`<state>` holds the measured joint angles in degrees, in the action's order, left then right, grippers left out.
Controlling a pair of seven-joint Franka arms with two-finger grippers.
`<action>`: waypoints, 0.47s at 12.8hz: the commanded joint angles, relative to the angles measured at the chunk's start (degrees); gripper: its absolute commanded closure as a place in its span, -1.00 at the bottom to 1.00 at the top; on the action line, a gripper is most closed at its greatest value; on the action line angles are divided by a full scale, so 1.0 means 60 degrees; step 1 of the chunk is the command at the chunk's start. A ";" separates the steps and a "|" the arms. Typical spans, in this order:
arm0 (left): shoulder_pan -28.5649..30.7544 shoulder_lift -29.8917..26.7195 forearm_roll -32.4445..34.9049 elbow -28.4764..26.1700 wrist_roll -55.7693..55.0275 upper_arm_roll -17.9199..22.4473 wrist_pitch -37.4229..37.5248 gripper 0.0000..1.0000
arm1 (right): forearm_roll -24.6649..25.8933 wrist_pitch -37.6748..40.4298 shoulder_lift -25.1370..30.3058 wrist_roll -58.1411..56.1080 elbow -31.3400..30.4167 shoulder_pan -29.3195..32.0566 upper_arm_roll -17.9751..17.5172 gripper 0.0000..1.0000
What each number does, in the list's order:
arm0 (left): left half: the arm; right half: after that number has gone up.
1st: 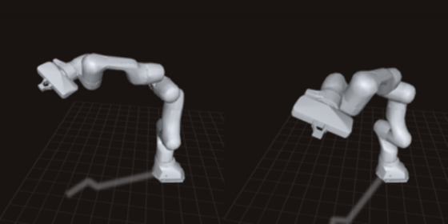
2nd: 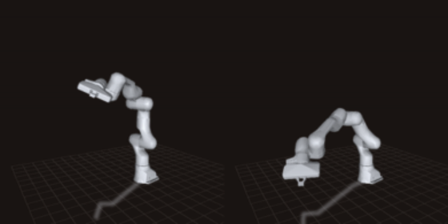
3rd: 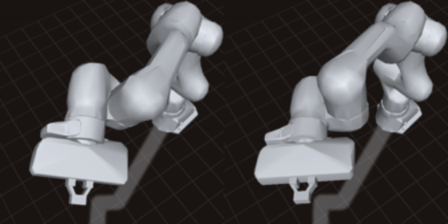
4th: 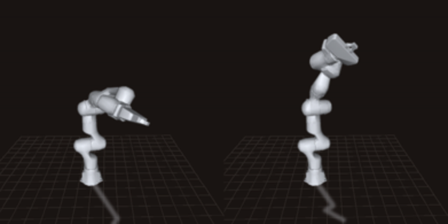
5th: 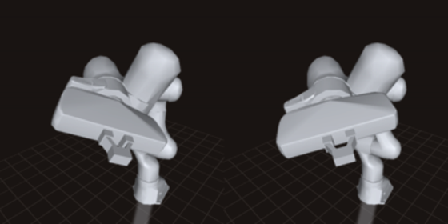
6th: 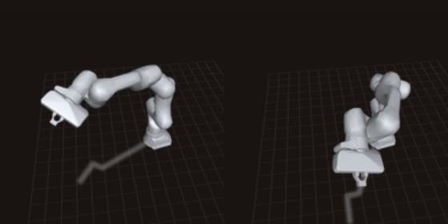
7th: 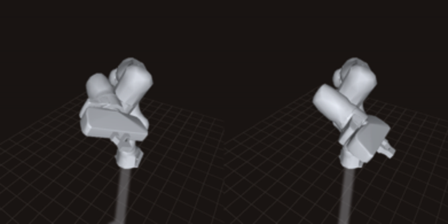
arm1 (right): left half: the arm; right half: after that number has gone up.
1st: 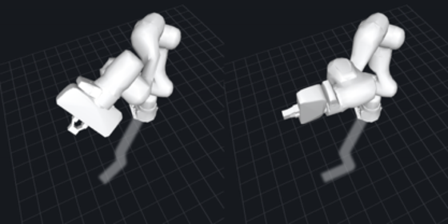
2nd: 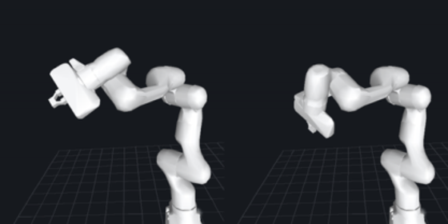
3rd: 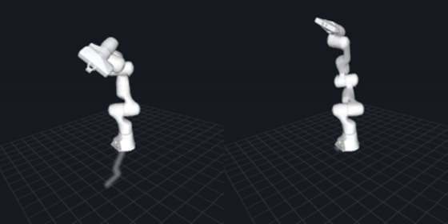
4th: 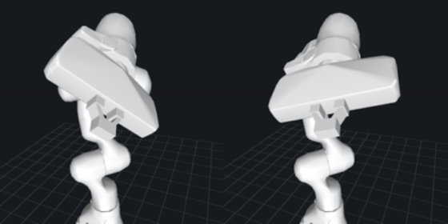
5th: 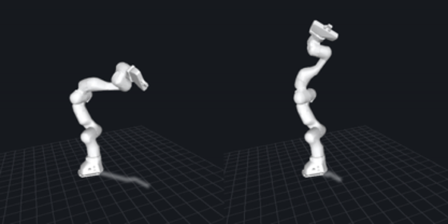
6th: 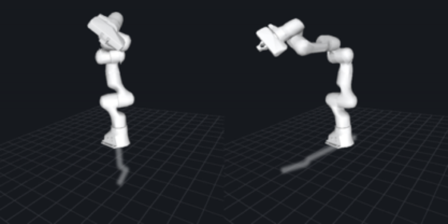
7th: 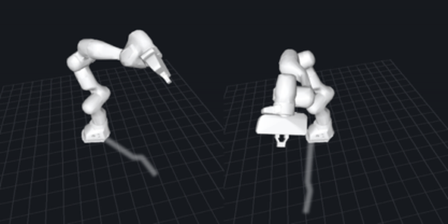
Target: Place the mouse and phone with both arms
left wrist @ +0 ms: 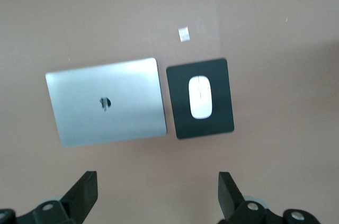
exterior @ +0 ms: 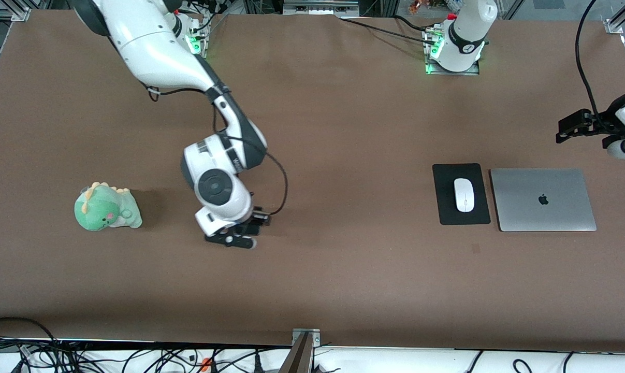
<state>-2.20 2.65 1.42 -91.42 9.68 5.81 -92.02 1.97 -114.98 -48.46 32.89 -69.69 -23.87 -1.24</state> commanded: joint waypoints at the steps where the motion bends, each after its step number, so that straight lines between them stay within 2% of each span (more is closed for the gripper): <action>1: -0.0176 -0.0485 -0.0105 -0.0437 0.0012 0.0145 -0.0498 -1.00 | -0.0167 0.0398 0.0269 -0.1696 -0.0453 0.0899 -0.0130 -0.14; 6: -0.0132 -0.0529 -0.0163 -0.0335 -0.1014 0.0145 0.0366 -1.00 | -0.0167 -0.0171 0.0255 -0.3355 -0.1302 0.2073 -0.0130 -0.14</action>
<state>-2.29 1.04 1.42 -92.12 5.24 6.07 -90.75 1.94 -114.04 -48.45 15.52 -74.09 -12.94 -1.21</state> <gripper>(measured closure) 0.000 0.181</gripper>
